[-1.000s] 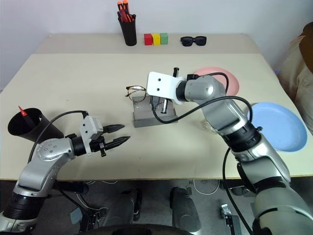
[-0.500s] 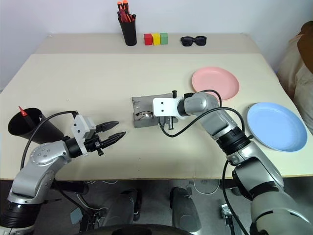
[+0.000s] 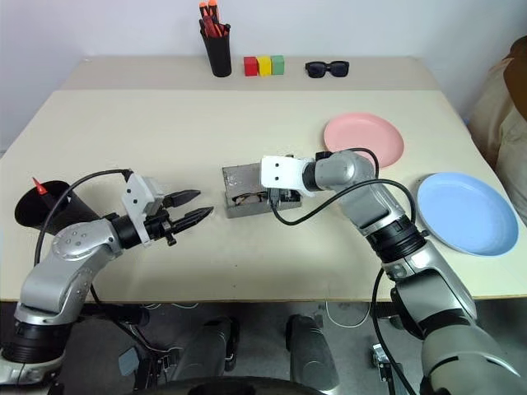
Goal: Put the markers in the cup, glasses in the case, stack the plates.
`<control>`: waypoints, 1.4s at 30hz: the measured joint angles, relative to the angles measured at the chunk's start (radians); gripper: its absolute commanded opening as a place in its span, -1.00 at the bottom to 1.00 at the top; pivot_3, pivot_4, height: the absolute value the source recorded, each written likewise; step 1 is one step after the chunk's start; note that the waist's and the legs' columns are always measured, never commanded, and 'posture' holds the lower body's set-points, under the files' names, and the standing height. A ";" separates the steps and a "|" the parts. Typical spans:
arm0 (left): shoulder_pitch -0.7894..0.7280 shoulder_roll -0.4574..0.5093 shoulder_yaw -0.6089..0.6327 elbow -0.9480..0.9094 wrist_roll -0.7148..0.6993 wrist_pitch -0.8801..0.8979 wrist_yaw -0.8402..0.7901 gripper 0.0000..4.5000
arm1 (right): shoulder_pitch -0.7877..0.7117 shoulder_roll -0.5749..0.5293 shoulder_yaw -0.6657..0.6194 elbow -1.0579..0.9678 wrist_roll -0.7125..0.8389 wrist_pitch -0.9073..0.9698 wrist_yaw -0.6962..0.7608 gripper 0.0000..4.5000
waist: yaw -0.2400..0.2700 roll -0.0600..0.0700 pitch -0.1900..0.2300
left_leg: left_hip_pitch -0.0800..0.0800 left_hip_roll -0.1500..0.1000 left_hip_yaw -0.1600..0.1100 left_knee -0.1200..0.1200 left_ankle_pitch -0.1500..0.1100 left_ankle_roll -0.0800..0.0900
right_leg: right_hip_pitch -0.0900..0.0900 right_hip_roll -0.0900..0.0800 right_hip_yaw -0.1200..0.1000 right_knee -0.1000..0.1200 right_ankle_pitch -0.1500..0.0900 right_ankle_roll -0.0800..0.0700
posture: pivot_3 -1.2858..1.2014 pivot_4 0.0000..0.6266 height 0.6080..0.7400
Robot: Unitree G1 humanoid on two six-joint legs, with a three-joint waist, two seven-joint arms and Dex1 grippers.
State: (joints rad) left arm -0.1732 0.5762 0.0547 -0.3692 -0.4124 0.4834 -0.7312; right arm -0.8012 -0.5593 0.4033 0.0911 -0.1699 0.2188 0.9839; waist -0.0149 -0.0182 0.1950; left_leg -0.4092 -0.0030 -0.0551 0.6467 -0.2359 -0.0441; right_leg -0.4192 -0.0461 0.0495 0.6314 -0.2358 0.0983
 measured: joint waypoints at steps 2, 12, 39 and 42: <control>-0.047 -0.019 0.000 0.021 -0.011 0.034 0.025 -0.59 | 0.009 -0.002 -0.035 -0.050 0.010 0.031 -0.012 0.29 | 0.001 0.000 0.000 | 0.000 0.000 0.000 0.000 0.000 0.000 | 0.000 0.000 0.000 0.000 0.001 0.002 | 0.03 -0.52 1.00; -0.502 -0.172 -0.081 0.421 0.066 0.156 0.158 -0.98 | 0.254 -0.075 -0.170 -0.418 0.099 0.220 -0.025 0.29 | 0.004 -0.001 0.000 | 0.000 -0.002 -0.003 0.002 0.000 0.000 | 0.003 0.001 -0.002 0.000 0.001 0.003 | 0.03 -0.52 1.00; -0.923 -0.228 -0.210 1.200 0.266 0.148 -0.331 -0.98 | 0.626 -0.170 -0.419 -0.833 0.315 0.533 -0.172 0.29 | -0.001 -0.001 0.000 | 0.000 -0.002 -0.003 0.000 0.000 0.000 | 0.002 0.000 -0.001 0.000 0.001 0.005 | 0.03 -0.52 1.00; -0.830 -0.195 -0.233 1.028 0.251 0.172 -0.403 -0.98 | 0.617 -0.175 -0.416 -0.816 0.318 0.516 -0.180 0.29 | -0.002 -0.001 0.000 | 0.000 -0.002 -0.003 0.000 0.000 0.000 | 0.002 0.000 -0.001 0.000 0.001 0.005 | 0.03 -0.52 1.00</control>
State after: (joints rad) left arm -1.0031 0.3811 -0.1782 0.6587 -0.1618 0.6553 -1.1337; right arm -0.1839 -0.7341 -0.0126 -0.7249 0.1479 0.7349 0.8041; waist -0.0164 -0.0193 0.1952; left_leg -0.4095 -0.0046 -0.0576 0.6467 -0.2359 -0.0438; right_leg -0.4175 -0.0458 0.0487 0.6316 -0.2352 0.1029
